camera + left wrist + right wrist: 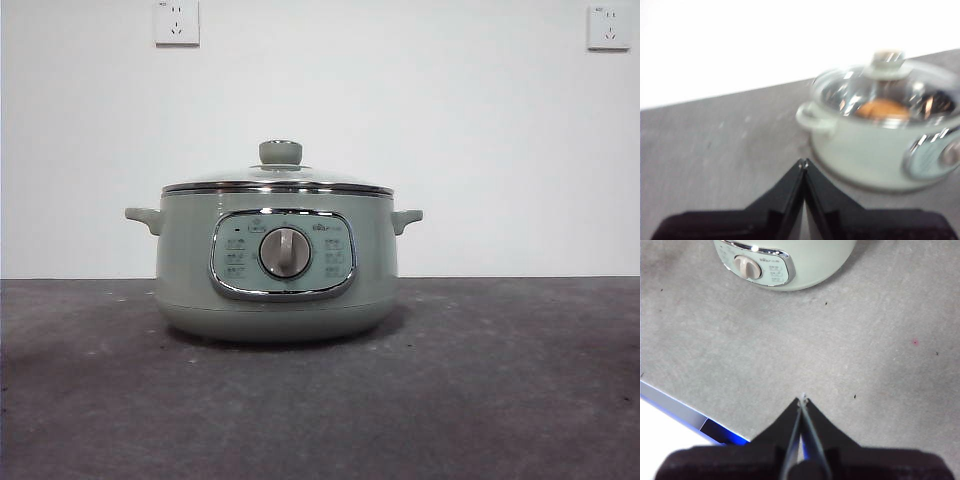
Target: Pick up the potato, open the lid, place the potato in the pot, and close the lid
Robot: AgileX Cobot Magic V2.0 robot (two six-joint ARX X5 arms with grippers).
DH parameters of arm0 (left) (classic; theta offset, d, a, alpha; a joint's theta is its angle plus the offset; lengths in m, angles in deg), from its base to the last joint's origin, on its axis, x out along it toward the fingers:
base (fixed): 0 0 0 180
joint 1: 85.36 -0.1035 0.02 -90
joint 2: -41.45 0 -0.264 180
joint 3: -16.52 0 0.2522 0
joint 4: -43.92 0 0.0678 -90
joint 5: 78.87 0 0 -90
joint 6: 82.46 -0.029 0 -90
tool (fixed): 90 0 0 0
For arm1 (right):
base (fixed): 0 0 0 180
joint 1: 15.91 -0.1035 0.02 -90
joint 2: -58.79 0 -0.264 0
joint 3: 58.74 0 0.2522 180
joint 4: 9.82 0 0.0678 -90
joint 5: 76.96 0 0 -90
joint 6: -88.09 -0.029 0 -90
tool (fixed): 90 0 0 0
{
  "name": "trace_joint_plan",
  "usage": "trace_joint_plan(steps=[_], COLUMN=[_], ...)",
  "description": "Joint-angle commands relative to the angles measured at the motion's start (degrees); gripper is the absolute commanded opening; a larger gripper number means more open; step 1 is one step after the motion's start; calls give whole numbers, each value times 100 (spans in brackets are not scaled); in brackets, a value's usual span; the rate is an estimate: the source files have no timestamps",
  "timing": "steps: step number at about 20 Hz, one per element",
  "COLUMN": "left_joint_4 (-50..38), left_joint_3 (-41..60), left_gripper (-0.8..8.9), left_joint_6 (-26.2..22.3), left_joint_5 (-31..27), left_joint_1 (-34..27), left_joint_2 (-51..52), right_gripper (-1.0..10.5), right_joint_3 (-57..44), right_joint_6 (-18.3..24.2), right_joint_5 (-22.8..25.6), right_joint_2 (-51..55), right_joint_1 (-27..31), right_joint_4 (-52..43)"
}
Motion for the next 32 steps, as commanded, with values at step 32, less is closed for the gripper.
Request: trace_joint_plan(steps=[32], left_joint_4=[111], left_joint_3=[1427], left_gripper=[-2], left_joint_6=[140], left_joint_5=[-461], left_joint_1=[-623], left_joint_2=[1064], right_gripper=[-1], right_joint_3=[-127], right_joint_6=[129], right_joint_5=[87], right_joint_2=[83], right_joint_1=[601], right_joint_4=[-157])
